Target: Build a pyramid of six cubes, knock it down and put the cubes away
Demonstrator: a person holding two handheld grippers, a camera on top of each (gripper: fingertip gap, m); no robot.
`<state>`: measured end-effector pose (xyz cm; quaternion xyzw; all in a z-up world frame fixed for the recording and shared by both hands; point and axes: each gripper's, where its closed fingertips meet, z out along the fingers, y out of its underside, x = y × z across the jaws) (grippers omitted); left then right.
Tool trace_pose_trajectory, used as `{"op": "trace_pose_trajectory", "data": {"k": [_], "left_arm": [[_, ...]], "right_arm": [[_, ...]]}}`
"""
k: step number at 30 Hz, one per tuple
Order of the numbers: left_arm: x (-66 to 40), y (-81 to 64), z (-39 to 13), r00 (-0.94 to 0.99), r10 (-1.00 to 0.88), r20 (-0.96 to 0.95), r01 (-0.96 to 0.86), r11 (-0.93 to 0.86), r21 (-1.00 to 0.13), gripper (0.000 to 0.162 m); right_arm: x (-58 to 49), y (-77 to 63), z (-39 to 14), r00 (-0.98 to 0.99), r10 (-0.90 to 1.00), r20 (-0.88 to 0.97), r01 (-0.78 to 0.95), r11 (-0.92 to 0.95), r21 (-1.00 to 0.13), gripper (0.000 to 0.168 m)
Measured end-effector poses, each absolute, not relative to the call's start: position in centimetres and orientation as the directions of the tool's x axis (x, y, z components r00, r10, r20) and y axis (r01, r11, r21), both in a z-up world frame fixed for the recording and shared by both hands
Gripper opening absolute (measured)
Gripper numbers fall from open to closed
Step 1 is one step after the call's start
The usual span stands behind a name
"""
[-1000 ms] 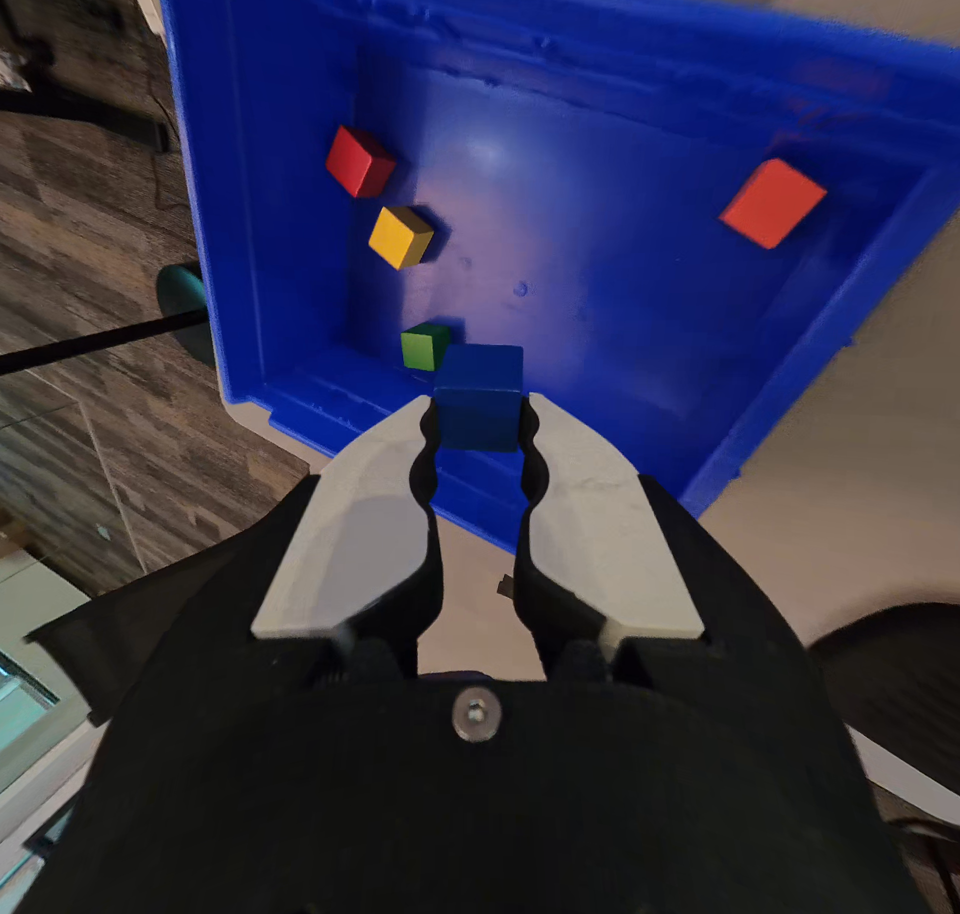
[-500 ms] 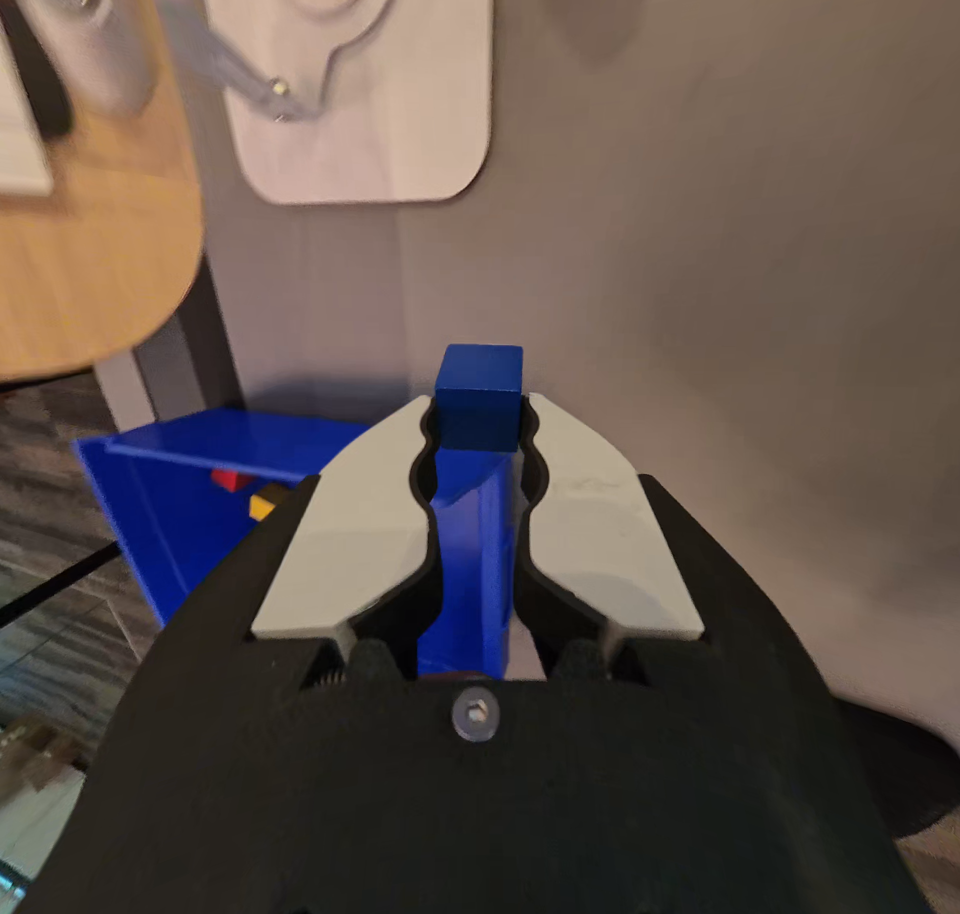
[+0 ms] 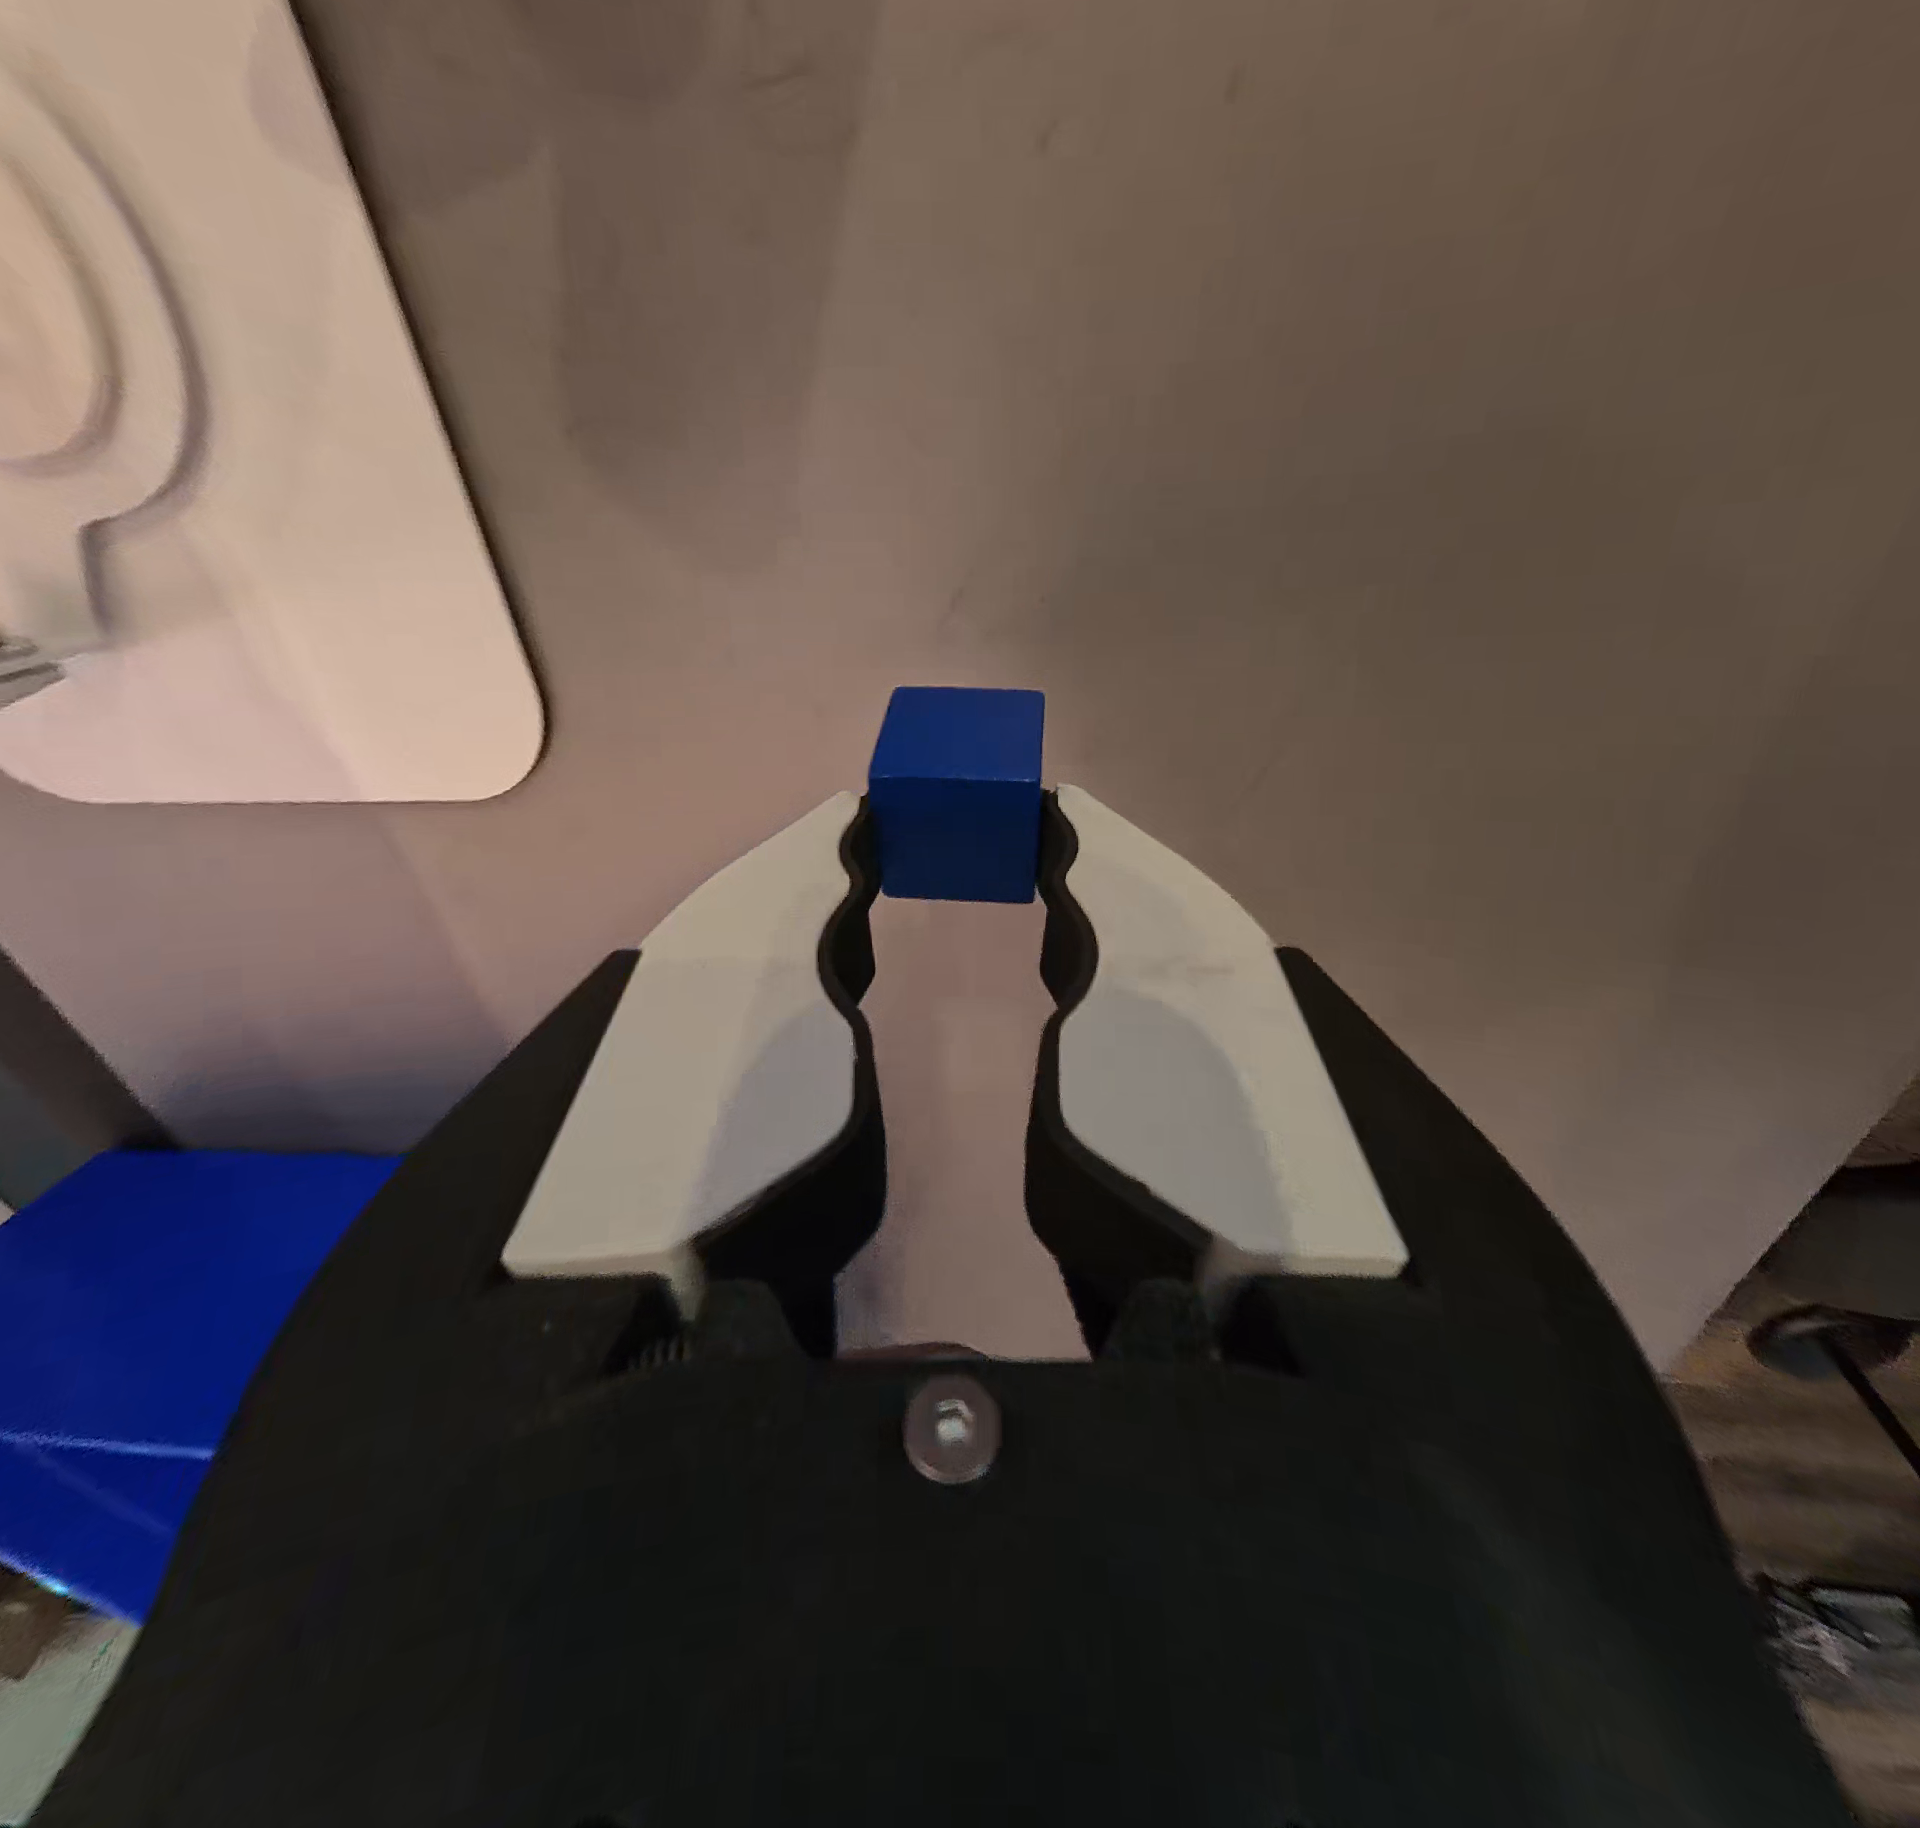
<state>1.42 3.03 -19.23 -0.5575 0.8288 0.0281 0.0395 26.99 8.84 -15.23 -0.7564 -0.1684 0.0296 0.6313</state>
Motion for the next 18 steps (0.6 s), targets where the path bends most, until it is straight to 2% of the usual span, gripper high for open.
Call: {"op": "trace_pose_trajectory", "data": {"k": [7, 18], "left_arm": [[1.6, 2.2, -21.4, -0.271, -0.961, -0.05, -0.962, 0.269, 0.055, 0.028], [2.2, 1.6, -23.5, -0.248, -0.968, -0.025, -0.966, 0.245, 0.082, 0.028]], "right_arm": [[26.9, 8.9, -15.3, 0.94, 0.295, 0.169, 0.22, -0.147, -0.964, 0.096], [26.8, 8.9, -15.3, 0.938, 0.3, 0.174, 0.225, -0.148, -0.963, 0.096]]}}
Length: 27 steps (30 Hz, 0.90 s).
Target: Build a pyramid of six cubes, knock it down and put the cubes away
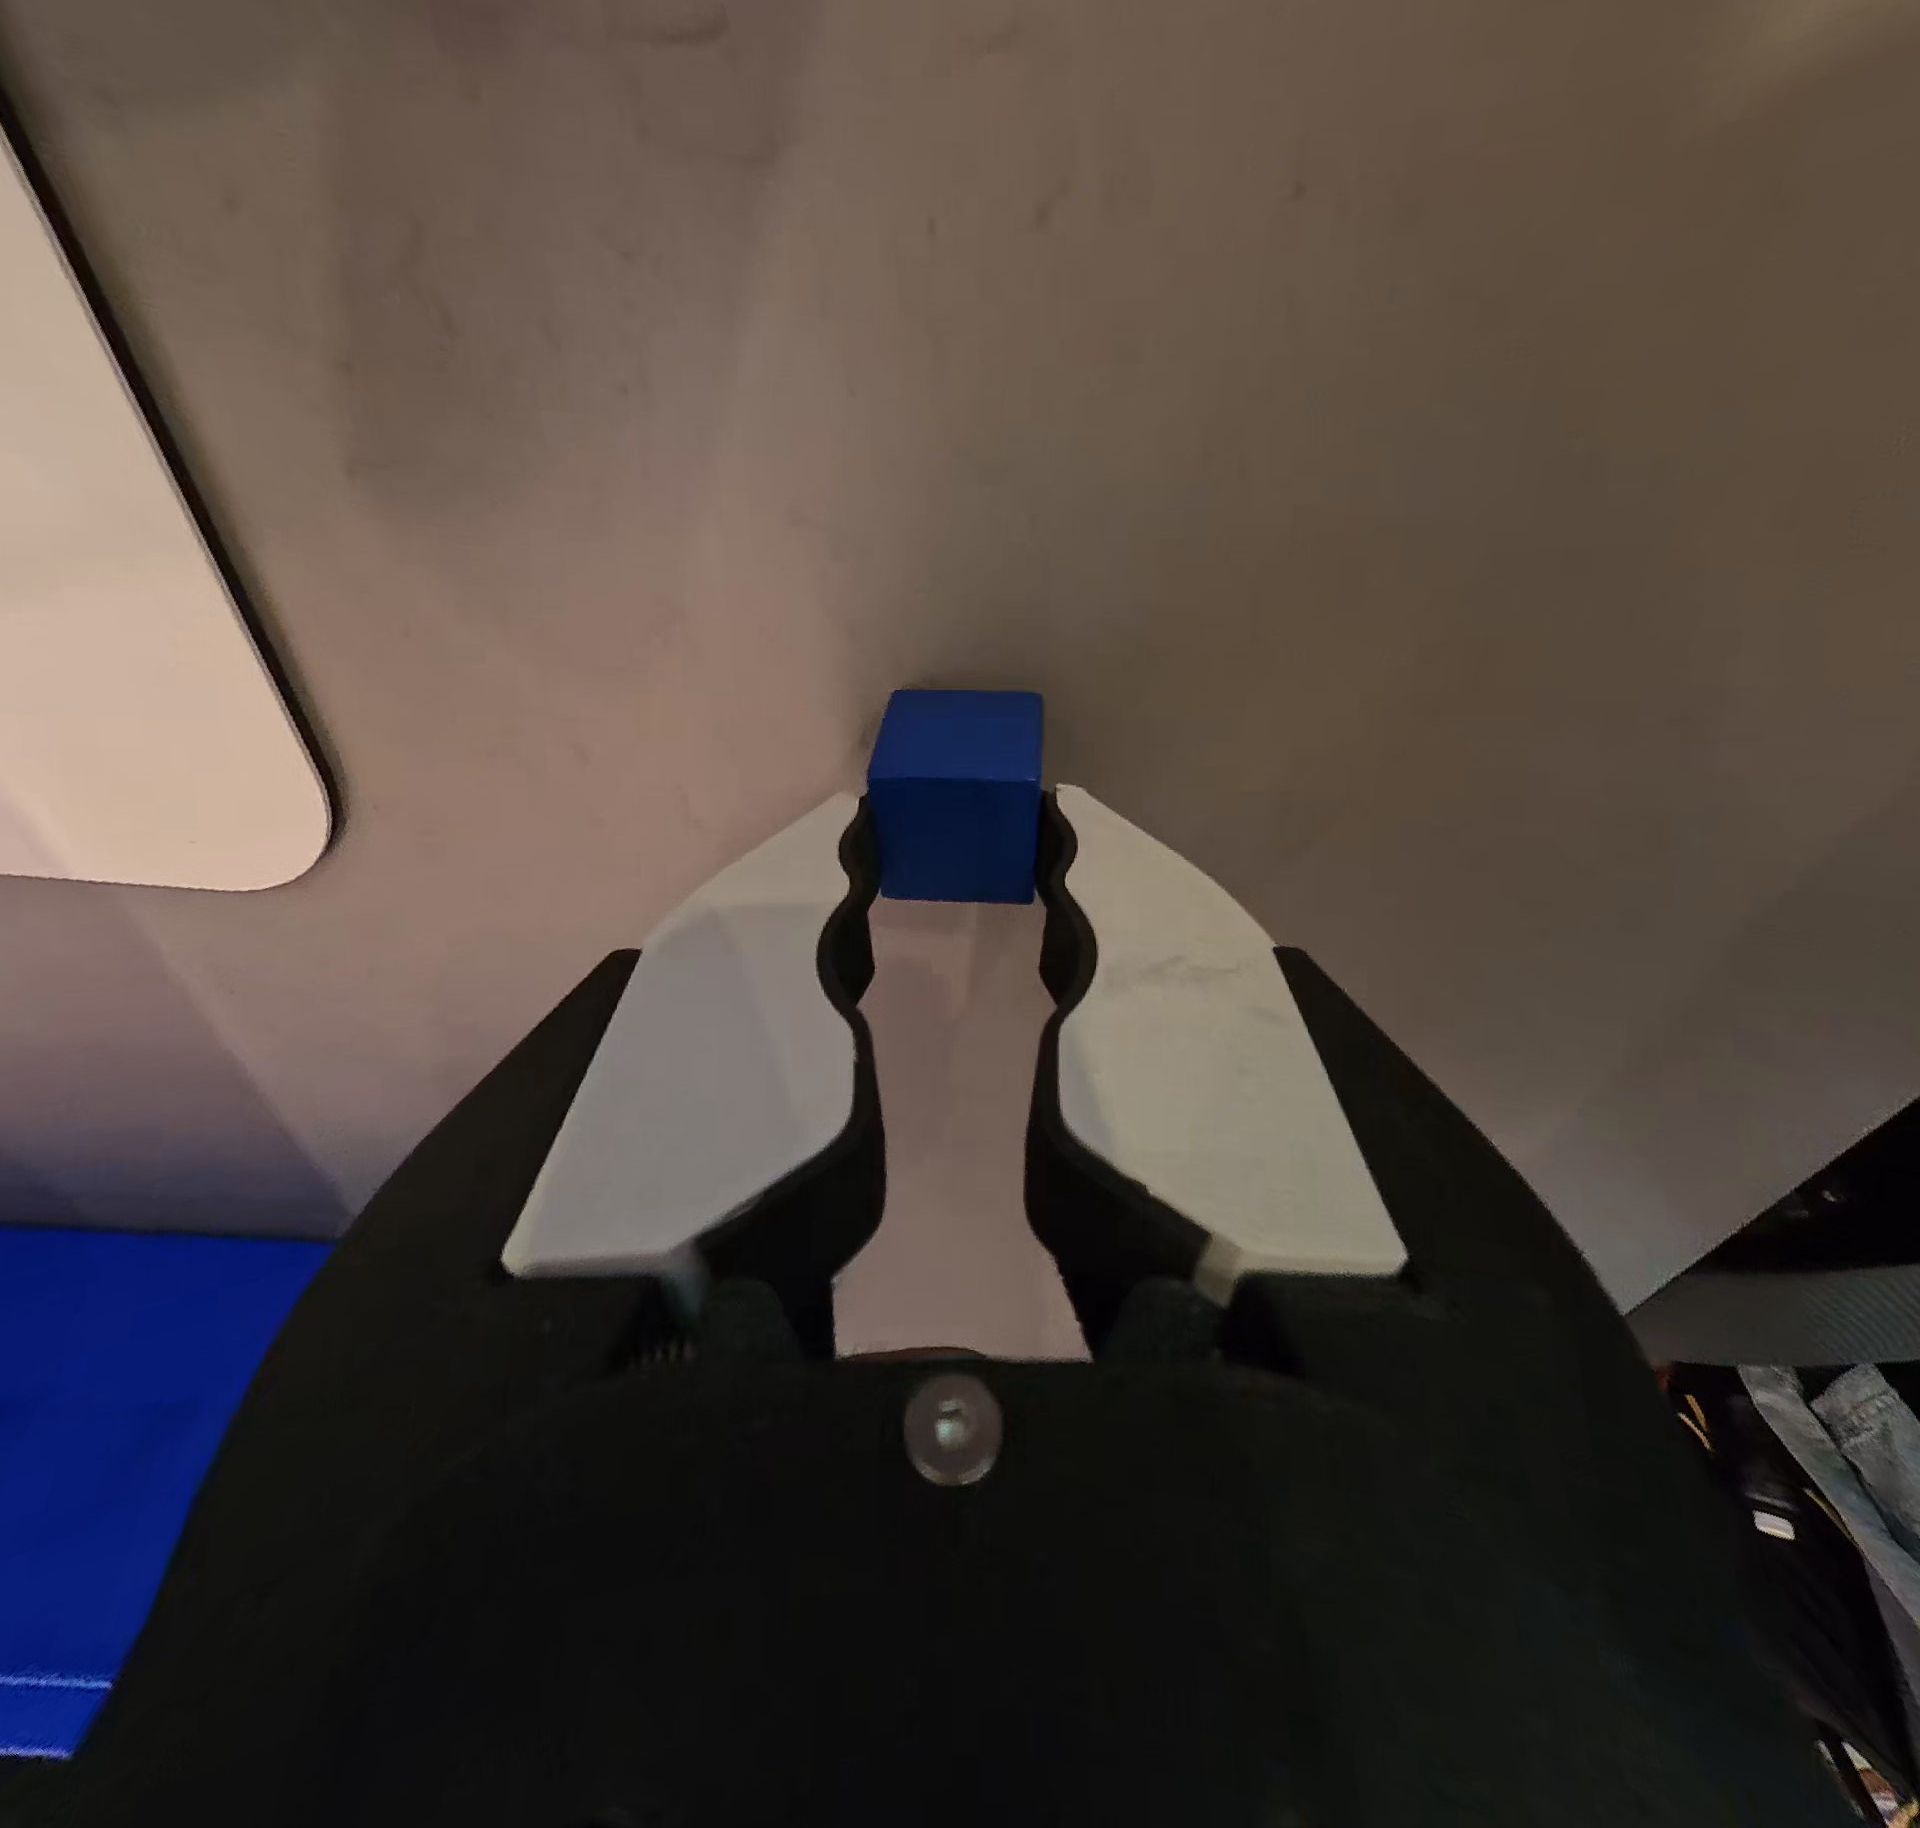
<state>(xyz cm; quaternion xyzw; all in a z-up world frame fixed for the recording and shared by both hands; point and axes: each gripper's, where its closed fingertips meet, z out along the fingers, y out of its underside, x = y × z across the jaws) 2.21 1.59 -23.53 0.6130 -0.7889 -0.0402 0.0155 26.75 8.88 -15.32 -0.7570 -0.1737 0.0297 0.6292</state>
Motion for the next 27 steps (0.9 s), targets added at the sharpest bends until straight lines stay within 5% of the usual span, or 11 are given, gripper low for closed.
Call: {"op": "trace_pose_trajectory", "data": {"k": [9, 14, 27], "left_arm": [[2.1, 0.8, -24.0, -0.24, -0.971, 0.016, -0.966, 0.241, 0.096, 0.028], [2.2, 0.8, -24.1, -0.259, -0.966, 0.0, -0.962, 0.258, 0.091, 0.054], [2.0, 2.1, -19.8, -0.274, -0.96, -0.057, -0.961, 0.275, -0.024, 0.066]], "right_arm": [[26.7, 8.9, -15.4, 0.936, 0.304, 0.178, 0.231, -0.149, -0.961, 0.096], [26.6, 8.9, -15.4, 0.936, 0.304, 0.179, 0.233, -0.149, -0.961, 0.096], [26.7, 8.9, -15.4, 0.936, 0.305, 0.175, 0.228, -0.149, -0.962, 0.096]]}}
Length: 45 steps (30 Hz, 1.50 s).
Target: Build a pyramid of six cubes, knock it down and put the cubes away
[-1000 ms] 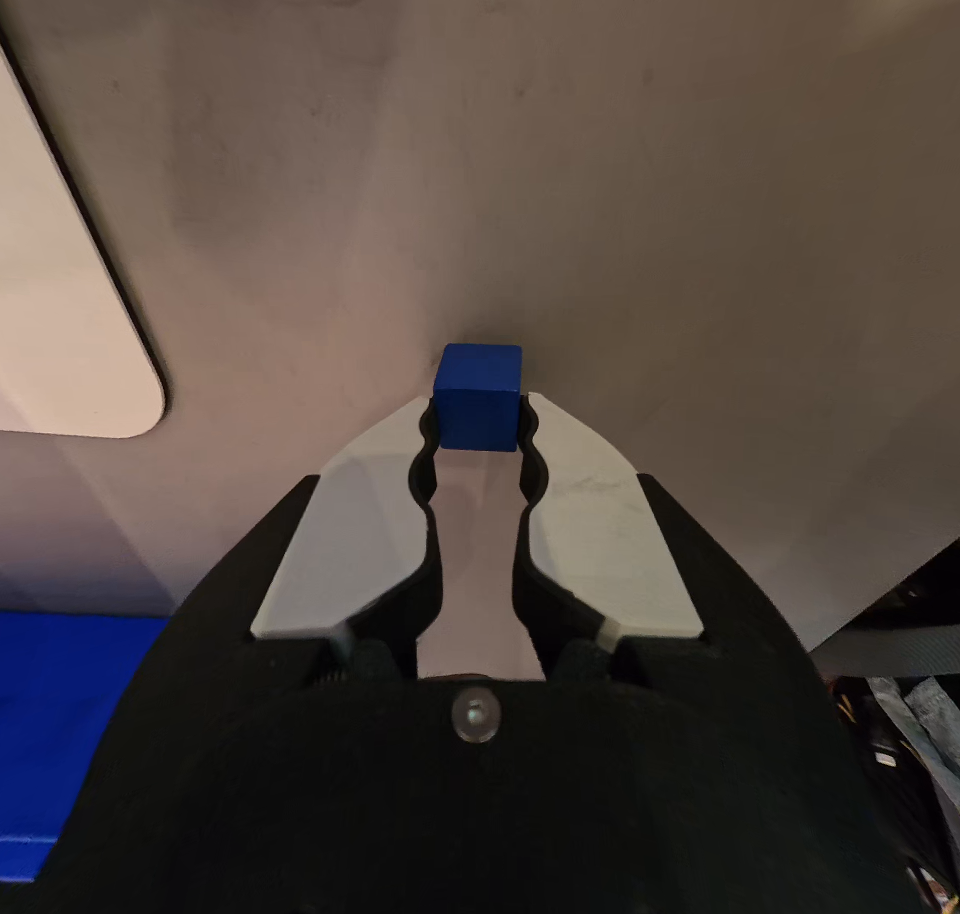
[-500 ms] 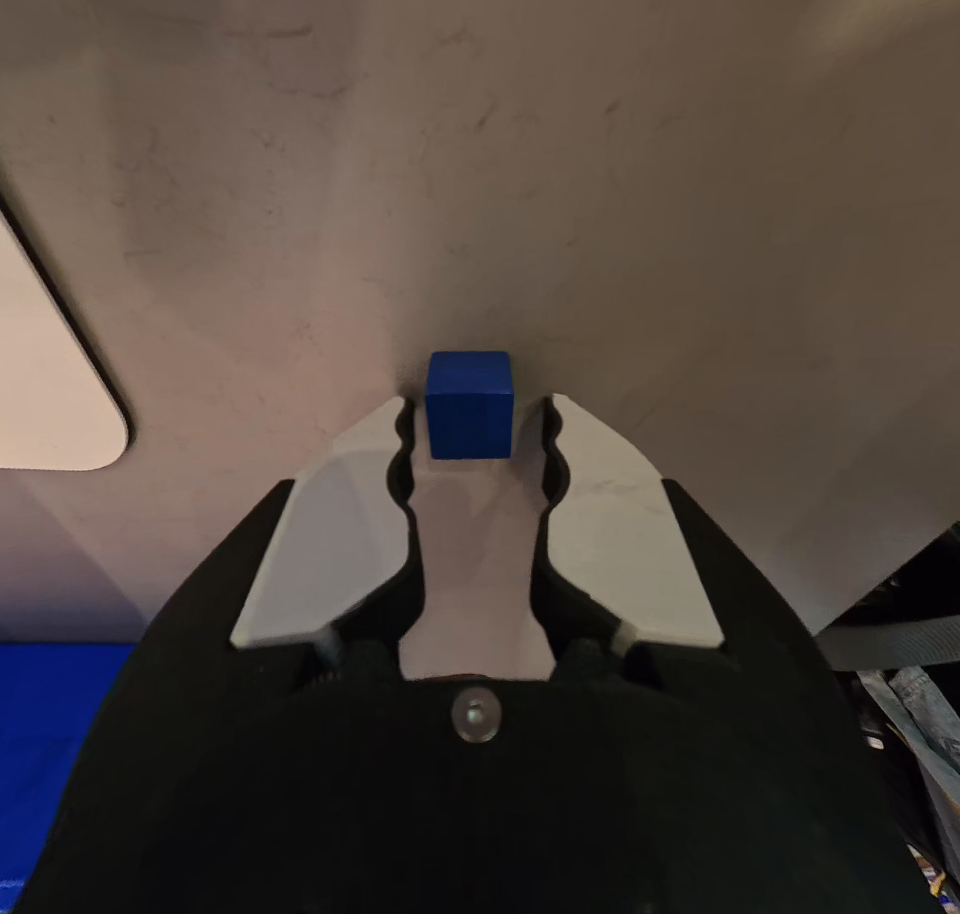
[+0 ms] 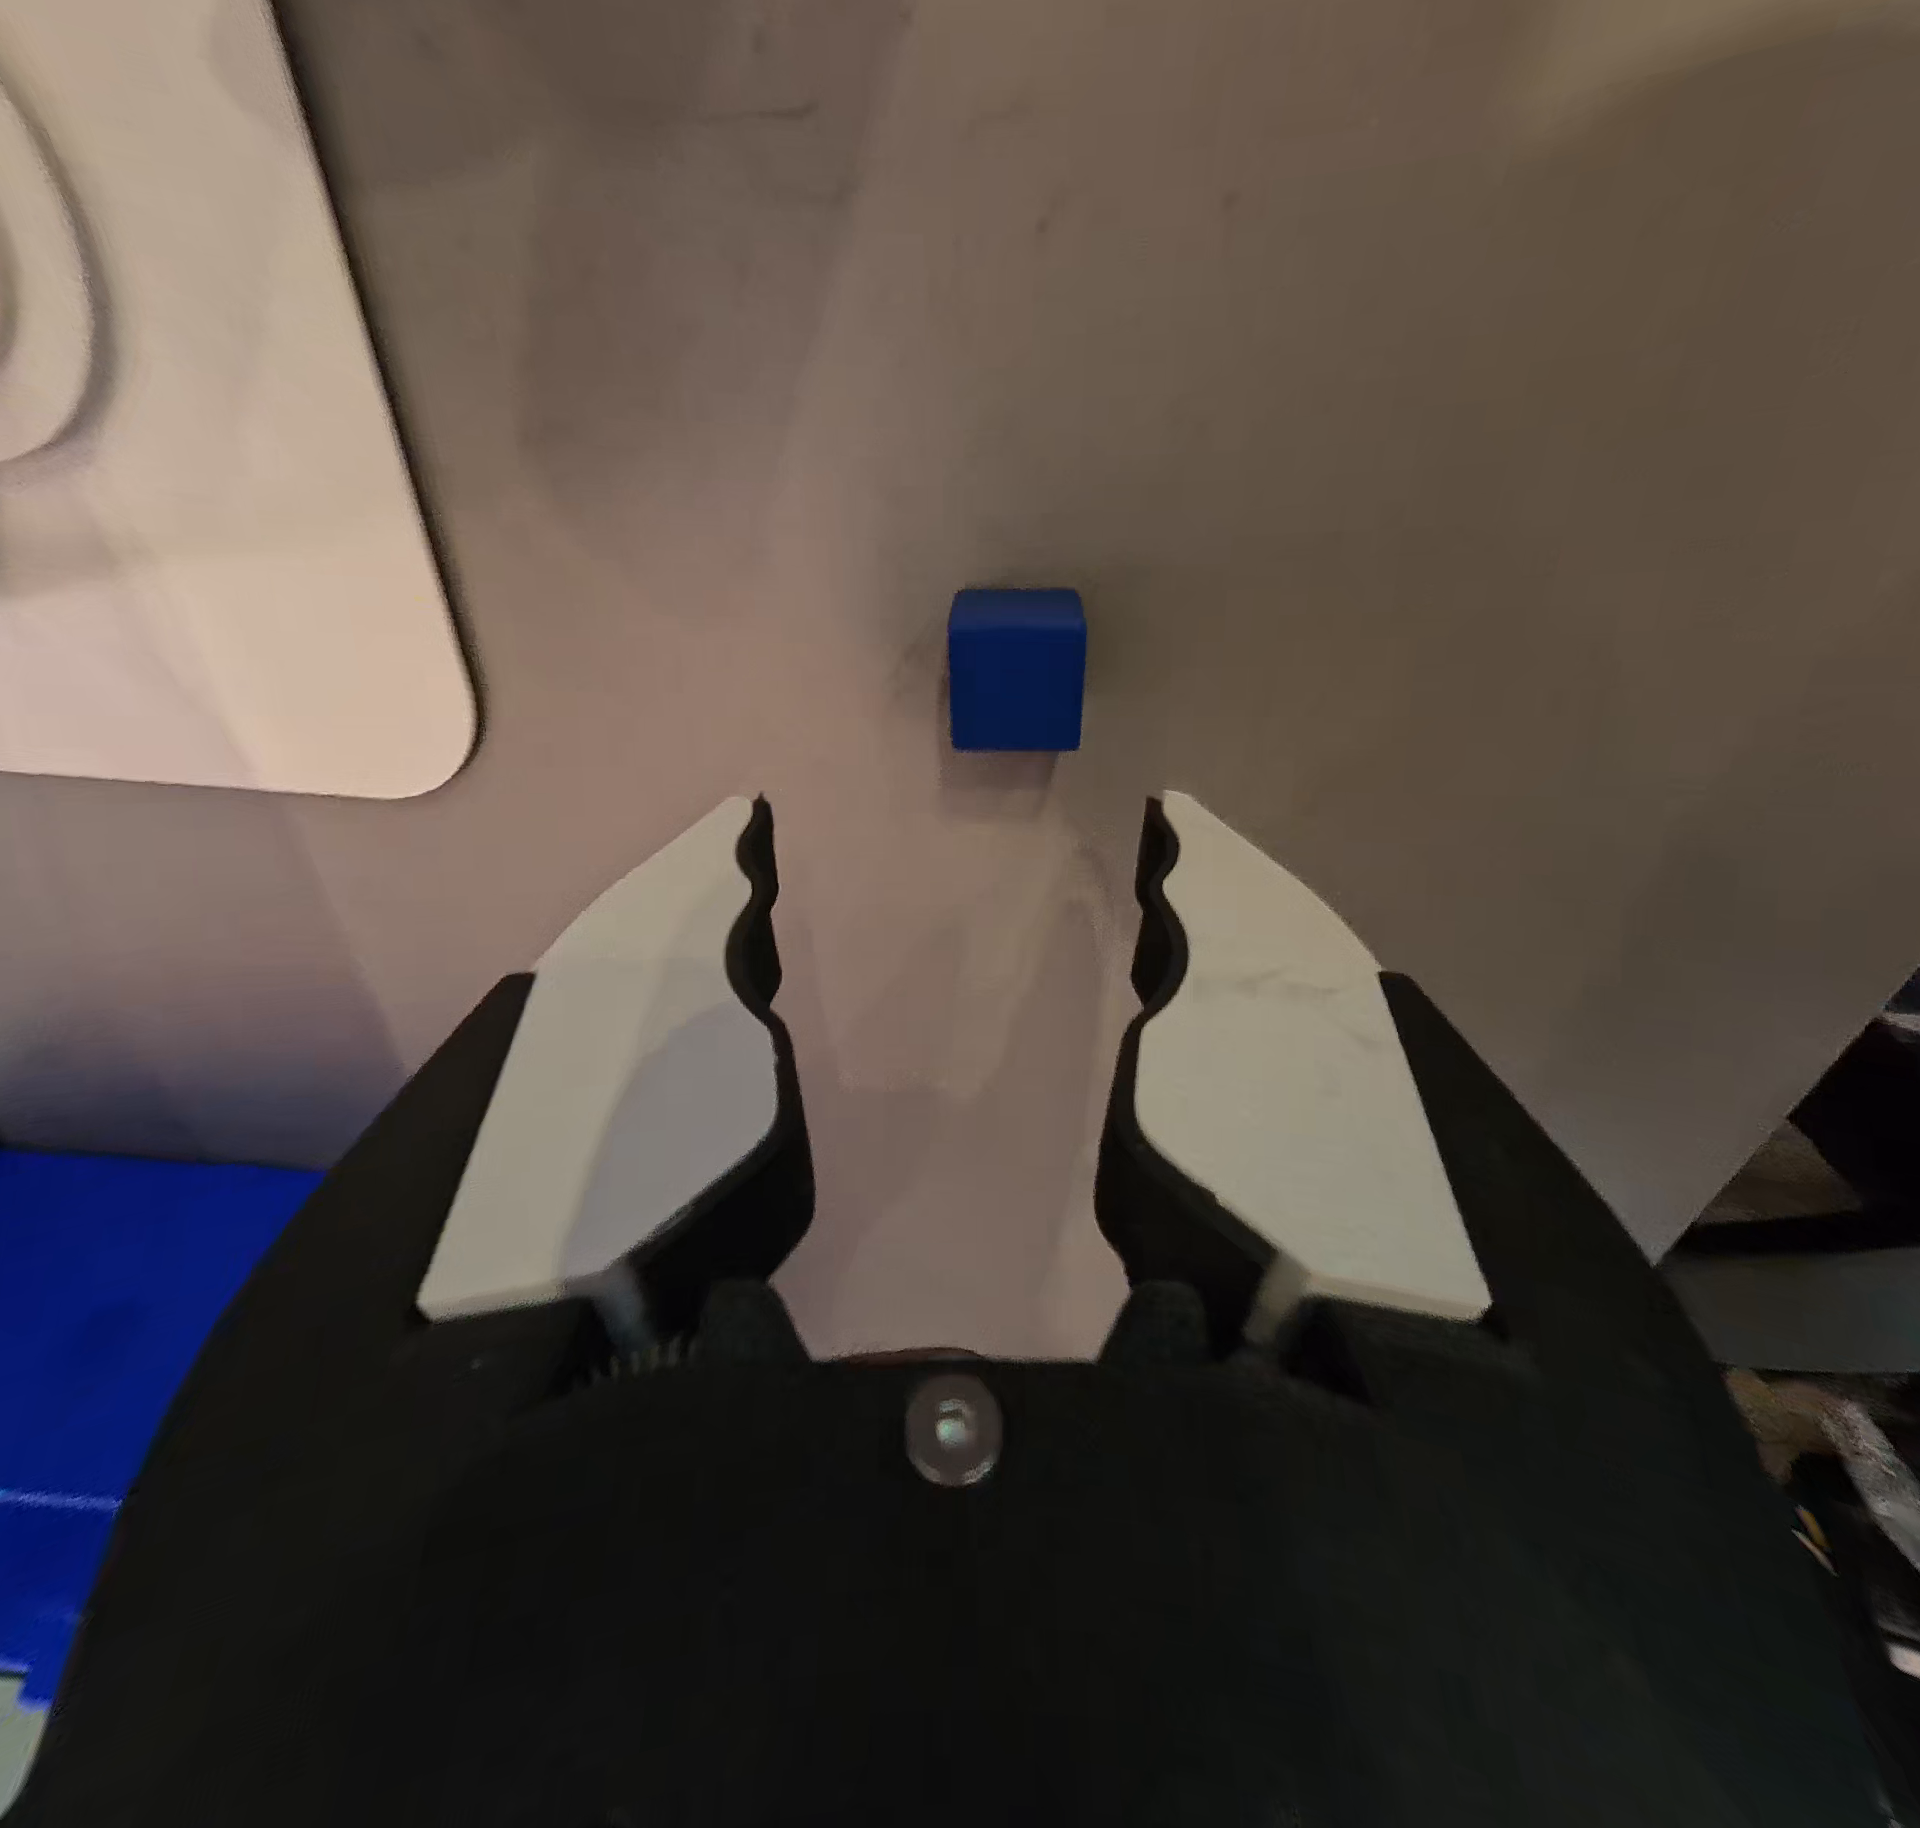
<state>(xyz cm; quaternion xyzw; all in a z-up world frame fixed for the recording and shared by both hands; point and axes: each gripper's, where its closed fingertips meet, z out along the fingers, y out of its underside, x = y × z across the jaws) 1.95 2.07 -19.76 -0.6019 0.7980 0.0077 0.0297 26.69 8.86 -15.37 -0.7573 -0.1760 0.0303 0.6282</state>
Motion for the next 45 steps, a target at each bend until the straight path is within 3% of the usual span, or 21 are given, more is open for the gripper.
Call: {"op": "trace_pose_trajectory", "data": {"k": [5, 16, 28, 36, 45], "left_arm": [[0.6, 3.9, -17.2, -0.255, -0.959, -0.125, -0.96, 0.266, -0.088, 0.06], [-4.0, 10.7, -11.8, -0.124, -0.952, -0.281, -0.96, 0.187, -0.21, 0.062], [-9.9, 21.5, -9.6, 0.013, -0.935, -0.354, -0.956, 0.092, -0.279, 0.057], [-14.1, 28.6, -12.2, 0.027, -0.934, -0.357, -0.98, 0.045, -0.194, 0.053], [-17.8, 34.9, -18.1, -0.003, -0.936, -0.352, -0.999, -0.015, 0.049, 0.053]], "right_arm": [[26.7, 8.9, -15.4, 0.935, 0.306, 0.178, 0.231, -0.149, -0.961, 0.096], [26.7, 8.8, -15.4, 0.935, 0.308, 0.175, 0.229, -0.147, -0.962, 0.096], [26.6, 8.8, -15.4, 0.934, 0.313, 0.174, 0.229, -0.147, -0.962, 0.095], [26.5, 8.8, -15.4, 0.932, 0.318, 0.174, 0.231, -0.15, -0.961, 0.095], [26.4, 8.8, -15.5, 0.928, 0.325, 0.18, 0.24, -0.154, -0.958, 0.095]]}}
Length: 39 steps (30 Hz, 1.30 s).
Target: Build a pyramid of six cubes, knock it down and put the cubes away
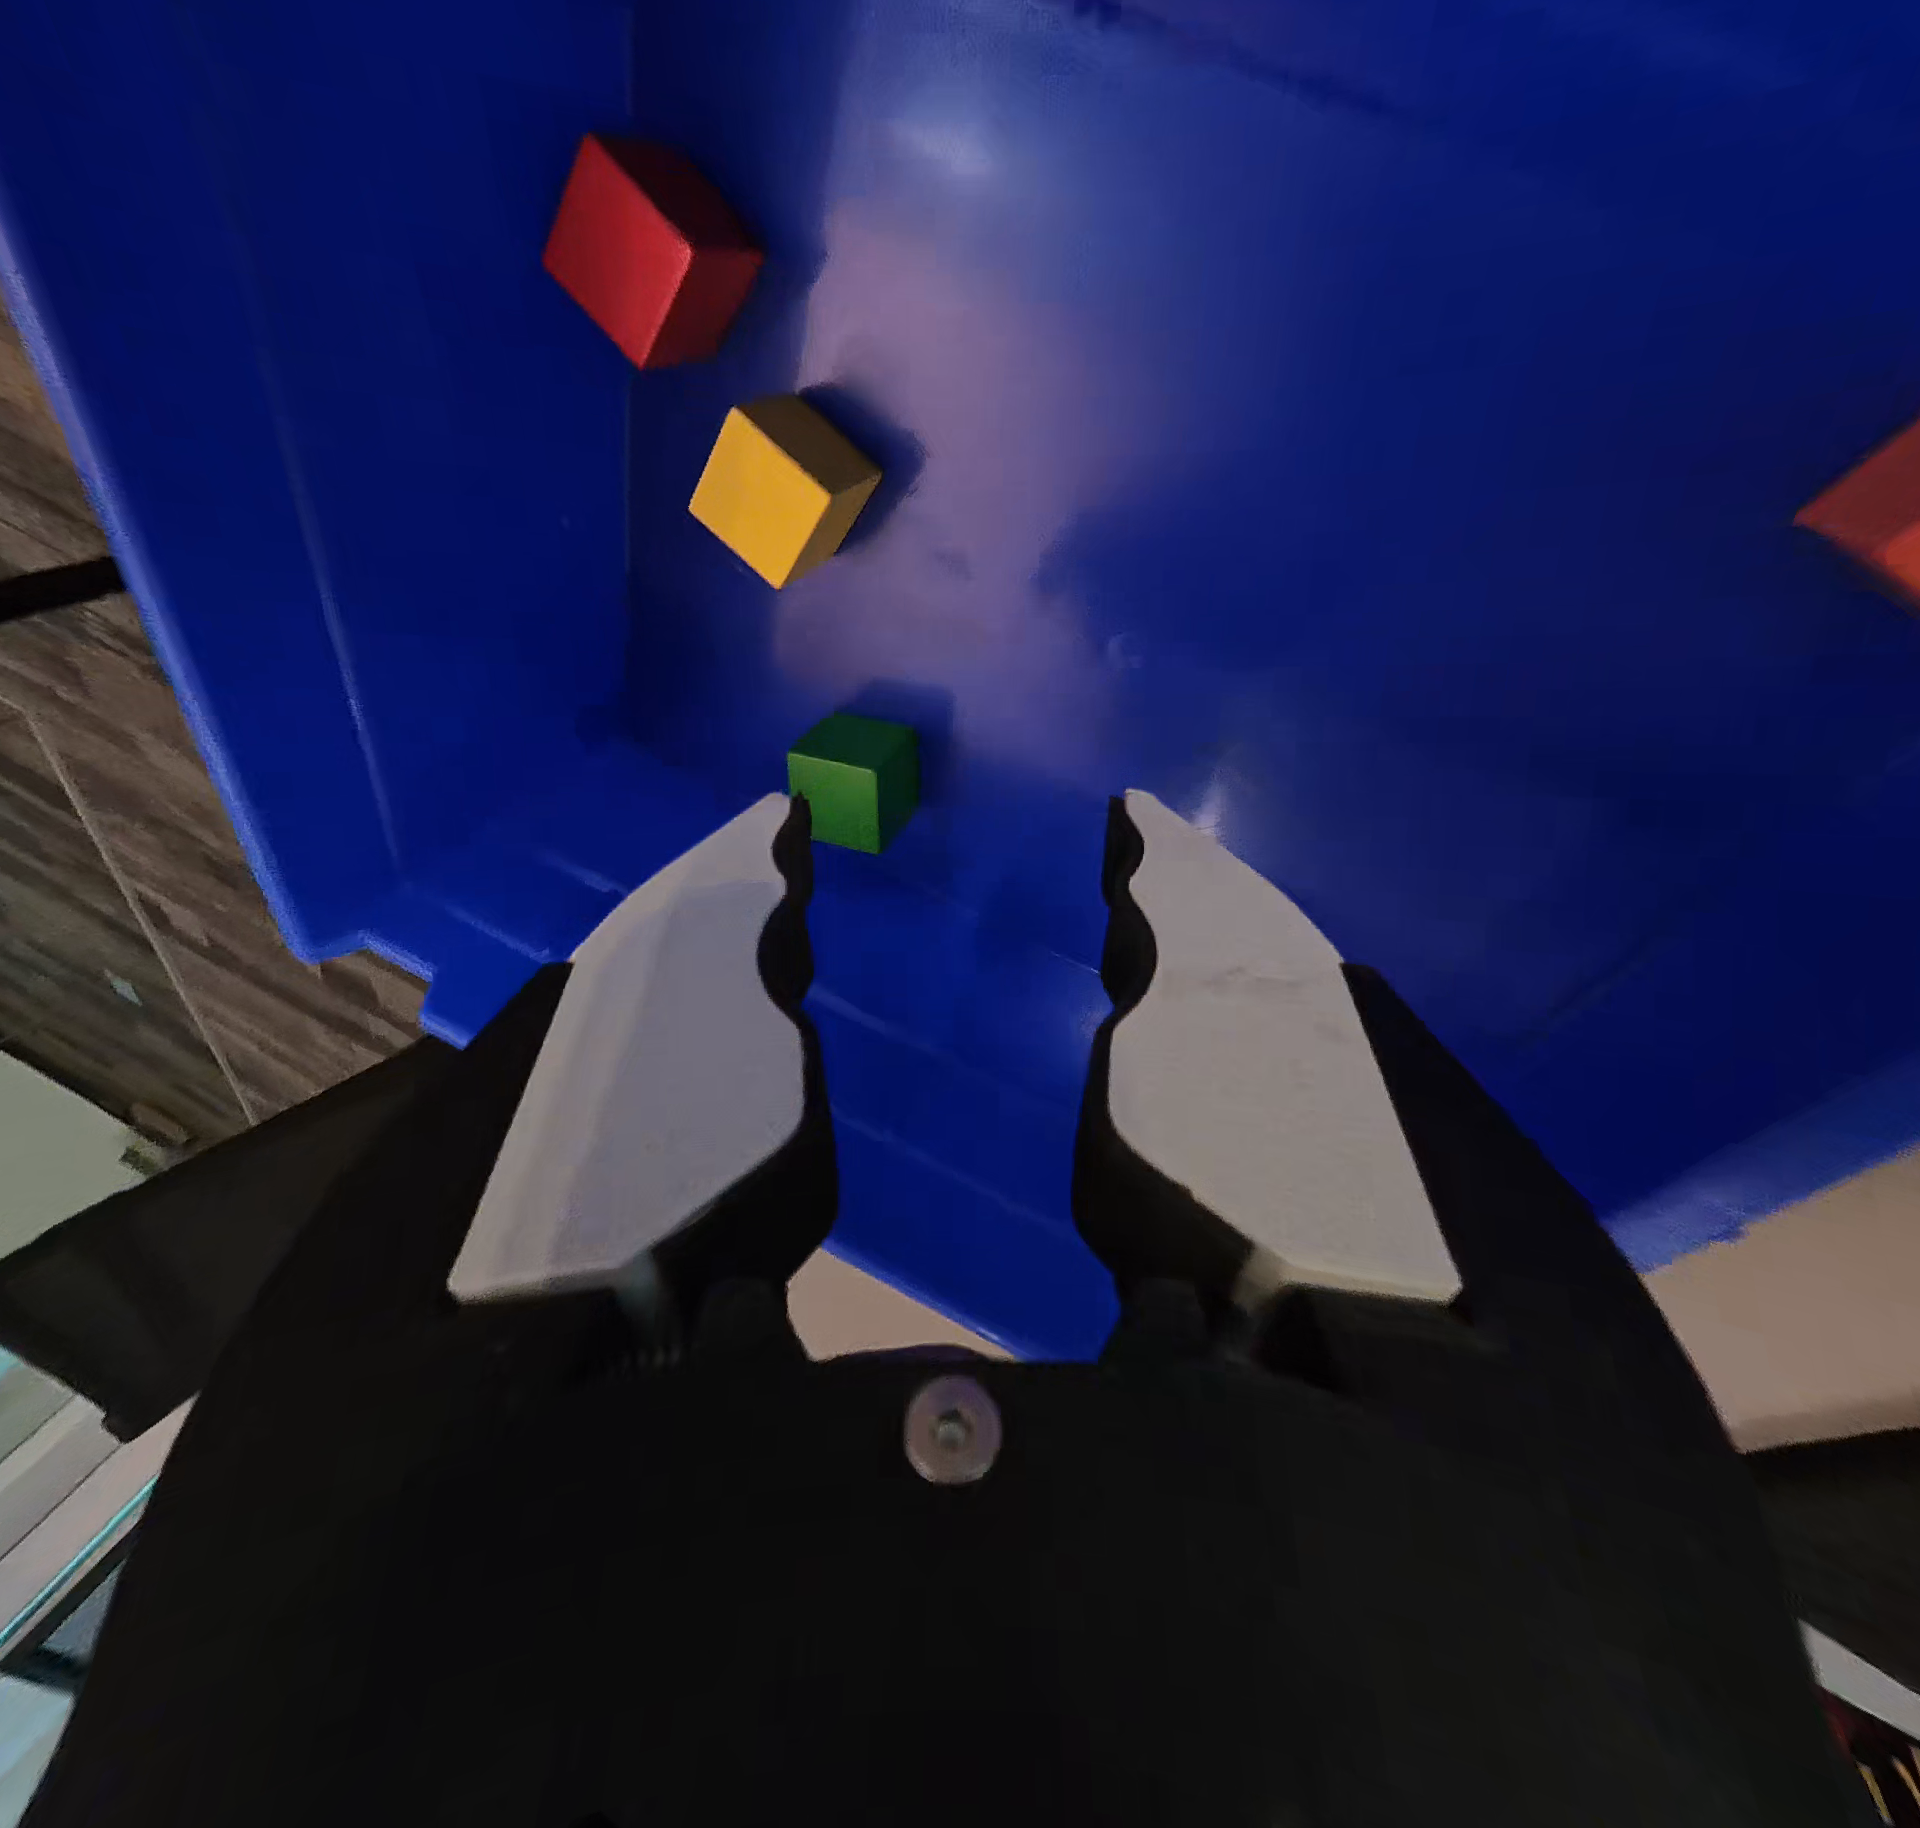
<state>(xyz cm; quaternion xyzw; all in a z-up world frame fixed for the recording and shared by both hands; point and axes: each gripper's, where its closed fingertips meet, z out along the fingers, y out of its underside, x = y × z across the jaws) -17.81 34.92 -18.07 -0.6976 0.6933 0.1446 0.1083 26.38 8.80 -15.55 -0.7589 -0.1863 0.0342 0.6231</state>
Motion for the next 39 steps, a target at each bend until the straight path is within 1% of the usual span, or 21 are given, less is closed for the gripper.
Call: {"op": "trace_pose_trajectory", "data": {"k": [4, 6, 9, 18, 19, 21, 25, 33, 39], "left_arm": [[-18.7, 37.1, -19.6, -0.009, -0.941, -0.34, -0.994, -0.03, 0.109, 0.053], [-18.6, 37.6, -20.2, -0.01, -0.946, -0.324, -0.994, -0.026, 0.108, 0.053], [-19.3, 38.7, -20.8, -0.02, -0.948, -0.318, -0.987, -0.031, 0.155, 0.053], [-20.5, 39.7, -23.3, 0.0, -0.97, -0.242, -0.977, -0.052, 0.209, 0.054], [-20.4, 39.6, -23.4, -0.009, -0.972, -0.233, -0.976, -0.042, 0.215, 0.05], [-20.2, 39.6, -23.4, -0.005, -0.974, -0.226, -0.975, -0.045, 0.216, 0.048], [-20.4, 39.3, -23.6, 0.009, -0.982, -0.188, -0.972, -0.053, 0.23, 0.031], [-20.4, 39.0, -23.6, 0.015, -0.986, -0.168, -0.972, -0.053, 0.228, 0.03], [-19.9, 37.5, -23.5, -0.002, -0.99, -0.141, -0.98, -0.026, 0.195, 0.029]], "right_arm": [[26.3, 8.8, -15.6, 0.927, 0.328, 0.182, 0.243, -0.155, -0.958, 0.095], [26.3, 8.8, -15.6, 0.926, 0.33, 0.181, 0.242, -0.155, -0.958, 0.095], [26.3, 8.8, -15.6, 0.926, 0.333, 0.179, 0.241, -0.156, -0.958, 0.095], [26.2, 8.8, -15.7, 0.923, 0.337, 0.185, 0.249, -0.158, -0.955, 0.095], [26.2, 8.8, -15.7, 0.923, 0.338, 0.186, 0.25, -0.157, -0.955, 0.095], [26.1, 8.8, -15.7, 0.922, 0.338, 0.187, 0.252, -0.158, -0.955, 0.095], [26.1, 8.8, -15.7, 0.921, 0.34, 0.19, 0.255, -0.158, -0.954, 0.095], [26.1, 8.8, -15.8, 0.92, 0.342, 0.192, 0.257, -0.157, -0.953, 0.095], [26.1, 8.8, -15.8, 0.92, 0.343, 0.19, 0.257, -0.159, -0.953, 0.095]]}}
